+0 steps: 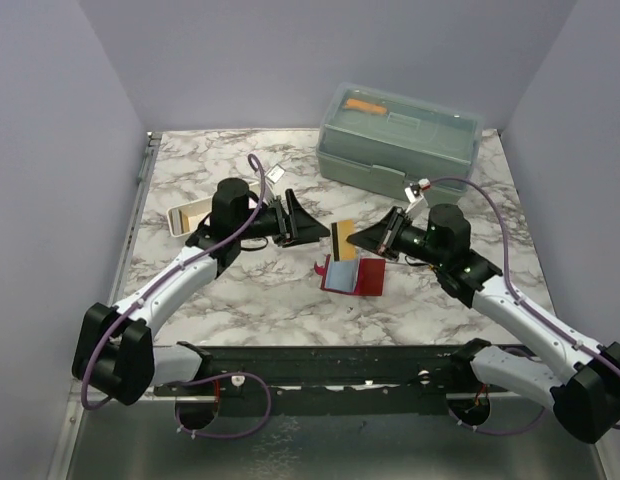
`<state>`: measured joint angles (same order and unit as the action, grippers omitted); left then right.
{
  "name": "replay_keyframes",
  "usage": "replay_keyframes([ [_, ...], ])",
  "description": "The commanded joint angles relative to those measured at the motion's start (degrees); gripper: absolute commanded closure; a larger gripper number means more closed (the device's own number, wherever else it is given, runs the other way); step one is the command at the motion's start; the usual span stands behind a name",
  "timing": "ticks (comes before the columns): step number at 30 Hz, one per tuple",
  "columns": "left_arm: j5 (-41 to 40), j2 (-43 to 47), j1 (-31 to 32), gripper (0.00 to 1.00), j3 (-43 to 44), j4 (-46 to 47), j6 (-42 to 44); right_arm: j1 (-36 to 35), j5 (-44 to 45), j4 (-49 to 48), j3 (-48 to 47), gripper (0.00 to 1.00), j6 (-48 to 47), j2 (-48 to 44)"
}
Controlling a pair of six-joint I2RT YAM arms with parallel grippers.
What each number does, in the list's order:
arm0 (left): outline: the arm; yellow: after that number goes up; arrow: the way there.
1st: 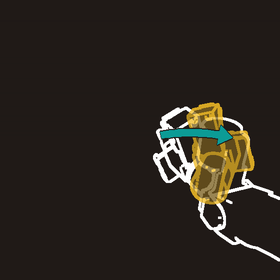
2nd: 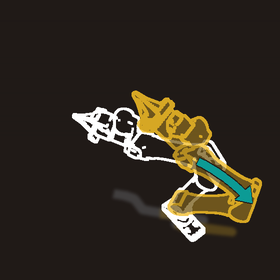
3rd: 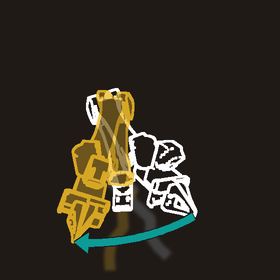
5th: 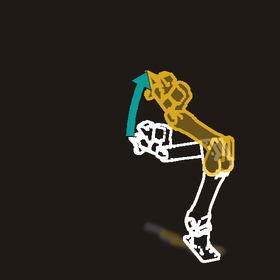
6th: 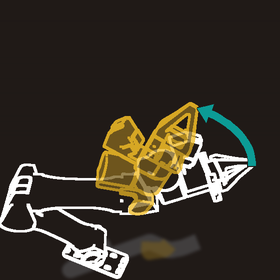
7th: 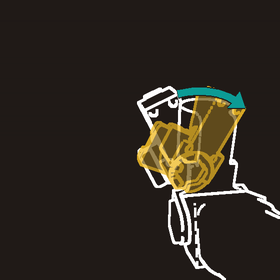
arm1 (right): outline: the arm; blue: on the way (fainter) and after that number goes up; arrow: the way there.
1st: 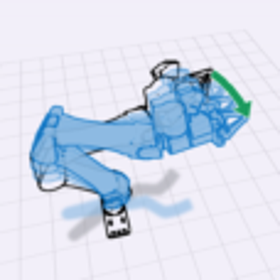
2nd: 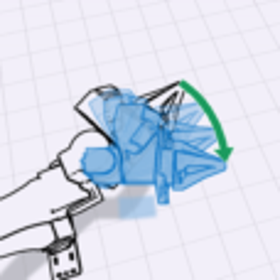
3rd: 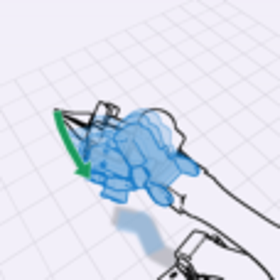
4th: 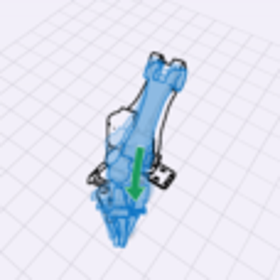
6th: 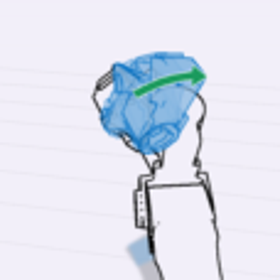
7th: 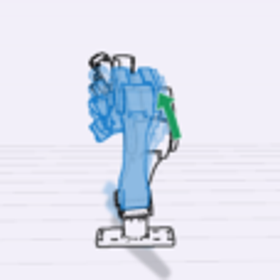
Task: Put the credit cards into the card holder
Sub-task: Insert the credit card into the card holder.
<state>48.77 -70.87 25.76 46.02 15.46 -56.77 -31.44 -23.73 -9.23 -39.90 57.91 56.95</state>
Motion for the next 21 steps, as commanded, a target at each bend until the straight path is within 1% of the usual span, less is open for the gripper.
replay_keyframes([
  [1,-10.89,-3.68,-3.22,0.28,5.1,-33.37,16.17,-0.29,3.88,22.49,-2.44,1.0,-5.4,3.99],
  [3,-13.35,-4.74,-4.38,0.3,4.69,-34.68,15.27,-0.57,4.24,27.41,-4.43,1.0,-6.21,9.04],
  [5,-14.64,-5.98,-4.45,0.33,4.16,-33.87,13.49,-2.43,6.17,29.93,-6.87,1.0,-6.57,14.41],
  [7,-13.17,-7.61,-3.98,0.4,3.43,-30.75,11.09,-4.89,10.92,31.36,-9.13,1.0,-6.43,18.38],
  [9,-12.33,-9.26,-2.8,0.47,3.0,-27.22,9.03,-5.59,12.41,31.18,-10.78,1.0,-7.33,21.83],
  [13,-11.64,-13.91,0.92,0.56,3.01,-21.28,6.36,-5.56,17.0,34.76,-13.89,1.0,-8.09,27.98],
  [15,-11.89,-16.86,2.07,0.65,3.19,-19.56,5.35,-5.56,19.02,36.04,-13.23,1.0,-8.36,28.17],
  [16,-12.56,-17.93,2.44,0.68,3.06,-19.05,4.97,-5.56,19.63,36.0,-12.26,1.0,-8.57,27.45],
  [18,-13.28,-19.81,3.69,0.7,2.86,-17.3,4.51,-5.45,20.5,35.62,-10.05,1.0,-8.91,24.86],
  [21,-12.95,-23.01,5.84,0.71,3.16,-14.38,3.59,-4.23,19.51,34.05,-6.79,1.0,-9.91,23.19],
])
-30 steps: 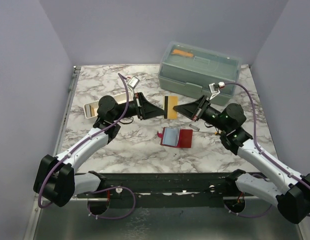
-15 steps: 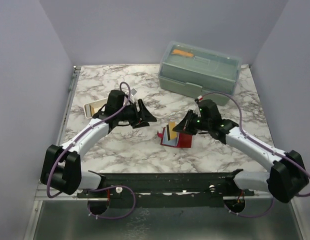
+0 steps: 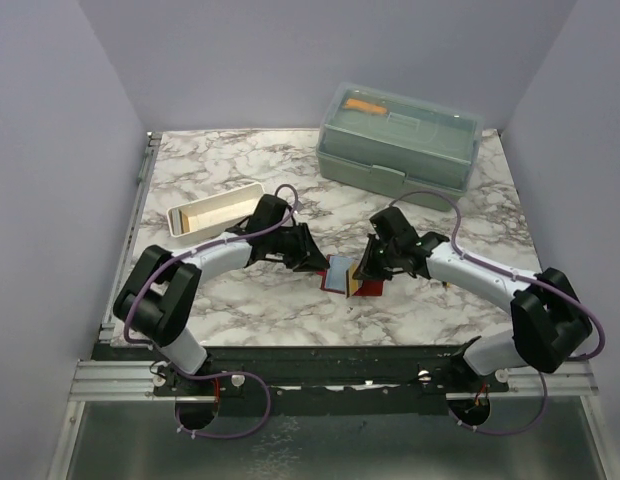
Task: Put the credit cards into the card holder
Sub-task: Insert the credit card into the card holder.
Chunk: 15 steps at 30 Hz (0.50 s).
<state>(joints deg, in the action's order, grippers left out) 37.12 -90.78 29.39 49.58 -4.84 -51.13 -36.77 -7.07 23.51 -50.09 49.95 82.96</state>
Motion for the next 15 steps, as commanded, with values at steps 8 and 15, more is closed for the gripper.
replay_keyframes([
  [8,-2.34,-10.76,6.23,0.77,3.47,8.43,-1.58,3.38,-0.43,-4.92,9.83,1.0,-3.82,-7.12],
  [15,-4.5,-15.21,6.26,0.84,4.53,7.52,-0.8,8.39,-7.73,-13.6,16.63,1.0,-4.73,-10.06],
])
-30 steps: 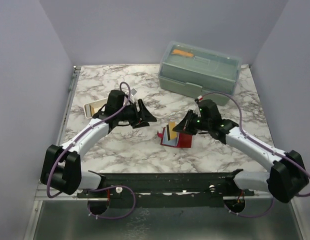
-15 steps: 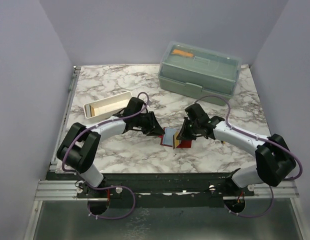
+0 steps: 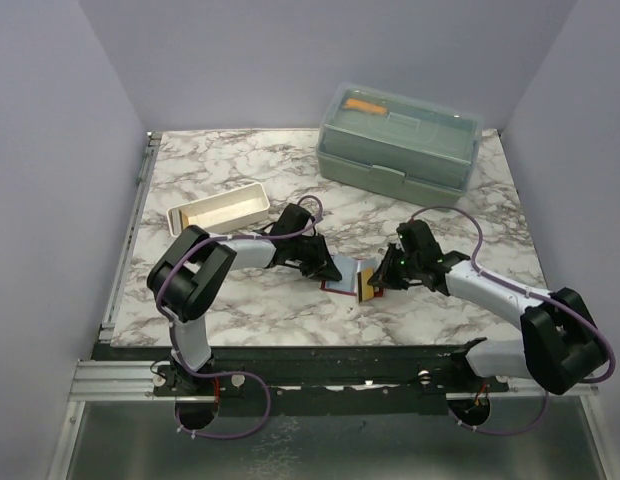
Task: Put the credit cards into the card holder
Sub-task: Insert the credit card into the card holder.
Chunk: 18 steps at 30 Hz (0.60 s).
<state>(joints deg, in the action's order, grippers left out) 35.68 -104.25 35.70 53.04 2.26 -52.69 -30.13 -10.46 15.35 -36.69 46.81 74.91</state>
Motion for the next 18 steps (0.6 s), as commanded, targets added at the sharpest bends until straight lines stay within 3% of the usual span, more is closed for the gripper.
replay_keyframes([
  [1,-3.49,-2.01,-0.09,0.85,0.98,0.24,0.81,2.27,-4.92,-6.1,3.9,1.0,-1.61,-2.47],
  [6,-4.83,-2.54,-0.1,0.88,0.62,-0.91,1.55,5.27,-10.49,-11.56,7.5,1.0,-2.37,-3.82],
  [18,-6.49,-3.19,-0.11,0.91,0.91,-2.17,2.72,6.72,-13.27,-16.67,9.29,1.0,-3.3,-6.39],
])
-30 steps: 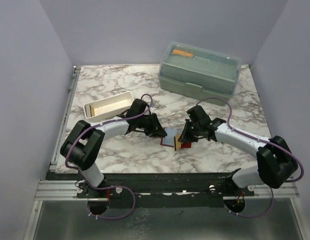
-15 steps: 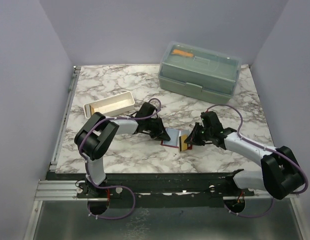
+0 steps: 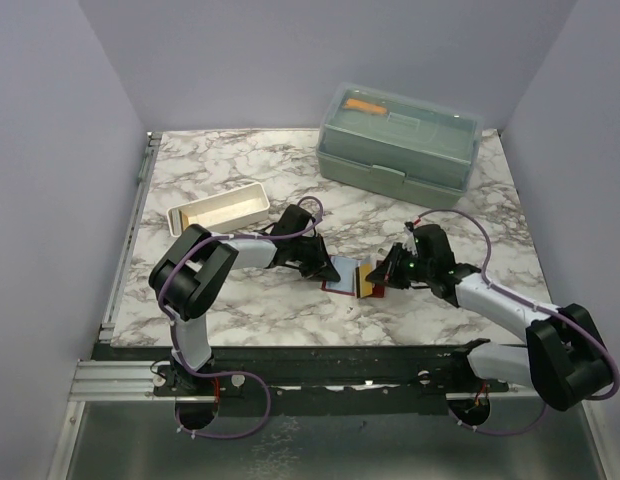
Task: Put the credit cards into the card holder
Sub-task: Insert the credit card into the card holder.
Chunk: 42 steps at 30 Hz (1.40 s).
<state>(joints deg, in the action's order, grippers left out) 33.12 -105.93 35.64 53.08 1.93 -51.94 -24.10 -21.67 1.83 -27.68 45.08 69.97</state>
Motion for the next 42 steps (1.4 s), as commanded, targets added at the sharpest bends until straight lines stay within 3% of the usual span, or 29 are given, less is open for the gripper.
replay_keyframes([
  [1,-3.94,-1.66,-0.02,0.92,0.84,-1.85,2.0,0.86,-2.15,-3.08,0.12,1.0,-1.77,-0.97],
  [26,-4.21,-2.33,-0.04,0.96,0.89,-3.16,2.15,4.47,-7.08,-8.07,1.44,1.0,-2.88,6.78],
  [42,-4.26,-2.7,-0.13,0.98,0.33,-3.25,2.2,5.2,-7.9,-6.92,2.63,1.0,-2.63,4.3],
])
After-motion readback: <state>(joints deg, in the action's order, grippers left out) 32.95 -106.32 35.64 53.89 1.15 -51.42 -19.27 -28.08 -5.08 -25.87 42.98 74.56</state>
